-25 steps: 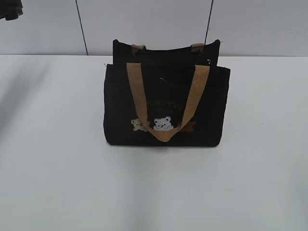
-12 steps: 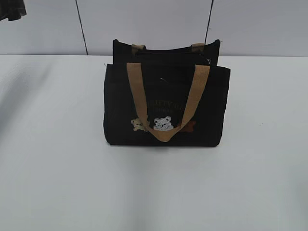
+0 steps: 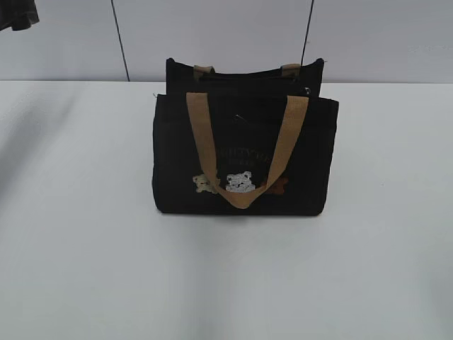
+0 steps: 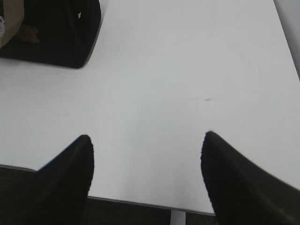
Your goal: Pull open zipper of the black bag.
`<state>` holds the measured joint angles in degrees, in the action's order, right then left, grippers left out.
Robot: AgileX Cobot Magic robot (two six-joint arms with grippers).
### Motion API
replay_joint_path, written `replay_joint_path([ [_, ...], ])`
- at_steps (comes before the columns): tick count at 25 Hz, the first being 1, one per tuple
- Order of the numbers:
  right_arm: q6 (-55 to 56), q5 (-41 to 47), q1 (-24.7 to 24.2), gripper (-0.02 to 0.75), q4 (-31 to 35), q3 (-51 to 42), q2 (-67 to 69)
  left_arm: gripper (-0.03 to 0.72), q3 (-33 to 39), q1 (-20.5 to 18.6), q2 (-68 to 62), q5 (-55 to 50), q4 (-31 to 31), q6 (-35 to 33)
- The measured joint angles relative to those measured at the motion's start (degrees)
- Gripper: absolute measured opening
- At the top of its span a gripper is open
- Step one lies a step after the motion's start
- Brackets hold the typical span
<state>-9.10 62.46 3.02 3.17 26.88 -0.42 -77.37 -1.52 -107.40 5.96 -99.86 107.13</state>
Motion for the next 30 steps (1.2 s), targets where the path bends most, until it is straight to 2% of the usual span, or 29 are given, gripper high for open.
replay_joint_path([
  [5,0.00,0.00,-0.27,0.546,0.05,0.00,0.00,0.562,0.00,0.00,0.00,0.14,0.00,0.00],
  [13,0.00,0.00,-6.53,0.546,0.21,0.00,0.00,0.562,0.00,0.00,0.00,0.38,0.00,0.00],
  [30,0.00,0.00,-6.65,0.546,0.21,0.00,0.00,0.562,0.00,0.00,0.00,1.75,0.00,0.00],
])
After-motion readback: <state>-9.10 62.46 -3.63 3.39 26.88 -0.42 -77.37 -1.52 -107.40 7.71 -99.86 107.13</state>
